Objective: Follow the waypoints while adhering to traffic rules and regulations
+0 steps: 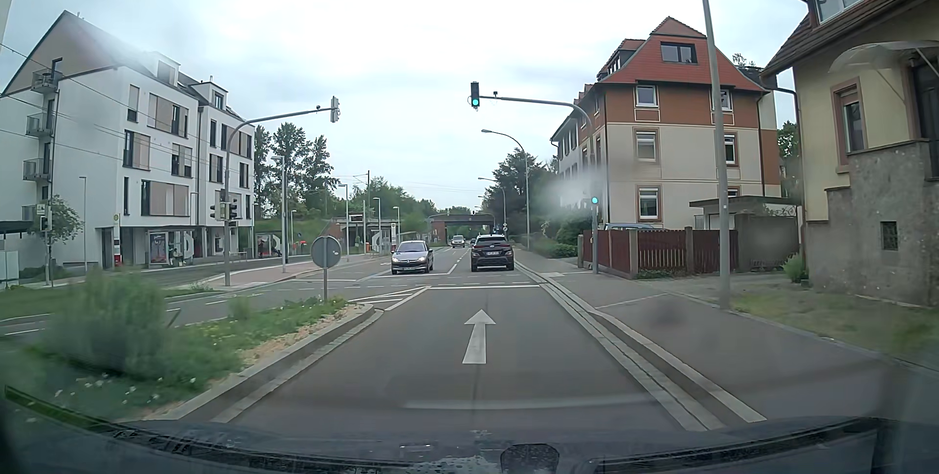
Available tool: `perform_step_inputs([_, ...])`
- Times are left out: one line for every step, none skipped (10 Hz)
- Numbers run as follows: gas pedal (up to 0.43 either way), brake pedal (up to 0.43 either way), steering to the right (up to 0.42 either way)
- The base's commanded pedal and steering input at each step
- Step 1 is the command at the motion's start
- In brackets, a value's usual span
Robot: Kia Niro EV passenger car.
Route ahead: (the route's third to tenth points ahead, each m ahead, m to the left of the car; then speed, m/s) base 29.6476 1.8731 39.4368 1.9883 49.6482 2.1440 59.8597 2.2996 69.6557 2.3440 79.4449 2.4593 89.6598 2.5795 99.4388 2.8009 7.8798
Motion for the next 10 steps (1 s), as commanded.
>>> perform_step_inputs([0.059, 0.000, 0.004])
perform_step_inputs([0.059, 0.000, 0.004])
perform_step_inputs([0.059, 0.000, 0.003])
perform_step_inputs([0.047, 0.000, 0.003])
perform_step_inputs([0.047, 0.000, 0.003])
perform_step_inputs([0.047, 0.000, 0.002])
perform_step_inputs([0.047, 0.000, 0.002])
perform_step_inputs([0.047, 0.000, 0.001])
perform_step_inputs([0.047, 0.000, 0.000])
perform_step_inputs([0.047, 0.000, -0.001])
